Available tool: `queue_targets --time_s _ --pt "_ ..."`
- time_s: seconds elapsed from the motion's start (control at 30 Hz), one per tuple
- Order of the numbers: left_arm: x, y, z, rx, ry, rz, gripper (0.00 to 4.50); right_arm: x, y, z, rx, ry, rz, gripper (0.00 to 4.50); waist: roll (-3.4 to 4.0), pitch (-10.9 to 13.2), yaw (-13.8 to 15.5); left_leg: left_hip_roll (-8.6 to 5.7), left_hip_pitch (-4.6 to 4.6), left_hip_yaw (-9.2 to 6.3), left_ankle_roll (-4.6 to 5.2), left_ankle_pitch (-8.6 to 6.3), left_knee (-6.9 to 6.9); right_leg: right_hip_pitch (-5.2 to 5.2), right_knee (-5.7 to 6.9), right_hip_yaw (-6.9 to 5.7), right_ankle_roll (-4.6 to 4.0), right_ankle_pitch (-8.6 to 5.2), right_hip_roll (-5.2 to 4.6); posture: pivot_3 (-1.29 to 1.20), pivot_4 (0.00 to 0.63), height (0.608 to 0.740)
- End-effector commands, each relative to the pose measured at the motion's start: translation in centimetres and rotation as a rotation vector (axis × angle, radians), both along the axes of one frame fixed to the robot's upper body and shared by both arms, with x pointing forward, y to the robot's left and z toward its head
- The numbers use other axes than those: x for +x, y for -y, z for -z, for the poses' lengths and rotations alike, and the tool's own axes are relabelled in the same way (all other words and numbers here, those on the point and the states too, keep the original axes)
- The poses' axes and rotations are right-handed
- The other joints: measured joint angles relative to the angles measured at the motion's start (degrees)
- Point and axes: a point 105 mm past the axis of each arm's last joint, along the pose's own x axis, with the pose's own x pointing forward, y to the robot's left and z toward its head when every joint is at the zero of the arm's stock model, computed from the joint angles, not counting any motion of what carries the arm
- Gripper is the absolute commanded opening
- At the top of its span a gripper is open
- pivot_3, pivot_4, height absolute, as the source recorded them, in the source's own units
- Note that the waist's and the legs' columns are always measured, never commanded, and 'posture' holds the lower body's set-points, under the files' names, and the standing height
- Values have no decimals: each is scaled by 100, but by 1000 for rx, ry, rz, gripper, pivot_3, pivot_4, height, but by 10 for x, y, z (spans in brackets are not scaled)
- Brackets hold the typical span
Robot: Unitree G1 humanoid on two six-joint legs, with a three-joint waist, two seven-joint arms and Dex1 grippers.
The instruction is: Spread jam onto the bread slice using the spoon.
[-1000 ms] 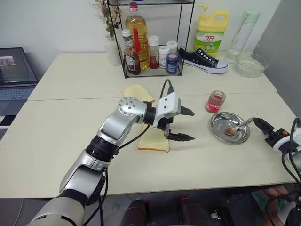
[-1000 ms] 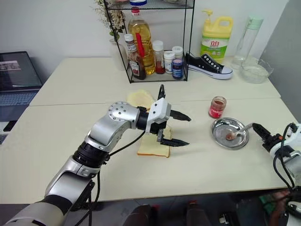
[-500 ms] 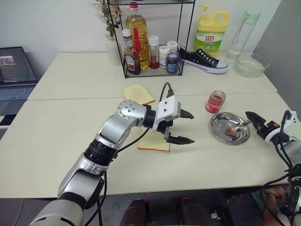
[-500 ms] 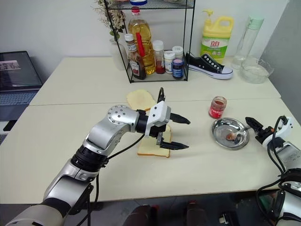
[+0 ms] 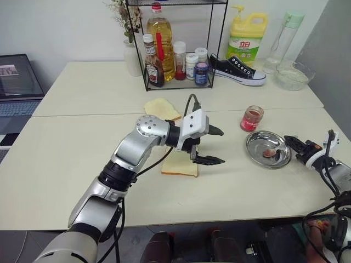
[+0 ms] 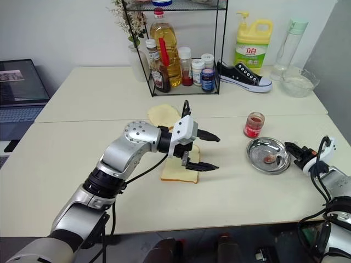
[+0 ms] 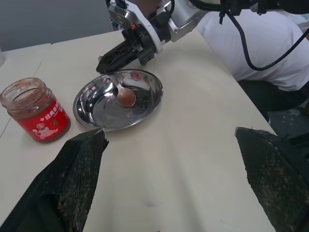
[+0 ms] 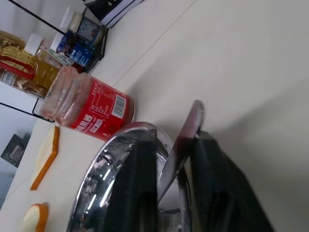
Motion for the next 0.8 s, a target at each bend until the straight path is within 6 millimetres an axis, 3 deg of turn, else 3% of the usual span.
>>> queue_targets --time_s 0.03,0.2,0.4,0.5,0.57,0.8 --pt "-3 4 -13 -26 61 13 4500 0 8 -7 -29 27 32 22 0 0 1 -1 1 0 0 0 1 1 0 -1 0 0 0 0 150 740" --pt "-5 3 -11 -34 57 8 4500 0 11 -17 -37 60 48 22 0 -1 5 -2 0 -6 0 0 1 2 -1 1 0 0 -1 0 150 740" --pt "3 -5 -13 -56 49 -45 4500 -4 4 -62 -60 180 41 22 2 0 6 -3 -3 -5 0 0 -1 -3 1 1 0 0 -12 0 150 740" --pt "24 -12 -19 -125 83 -173 4500 -4 -21 -113 -142 314 10 22 7 3 -8 -1 -5 -6 0 0 -2 -9 3 2 0 0 -16 0 150 740" --pt "35 -11 -27 -206 73 -251 4500 0 -36 -136 -209 373 27 22 9 2 -12 2 -5 -6 0 0 -2 -11 4 0 0 0 -15 0 150 740" --pt "47 -1 -32 -279 98 -321 4500 24 -73 -185 -322 507 87 22 8 3 5 -2 -9 -7 0 0 -2 -13 1 -3 0 0 -15 0 150 740"
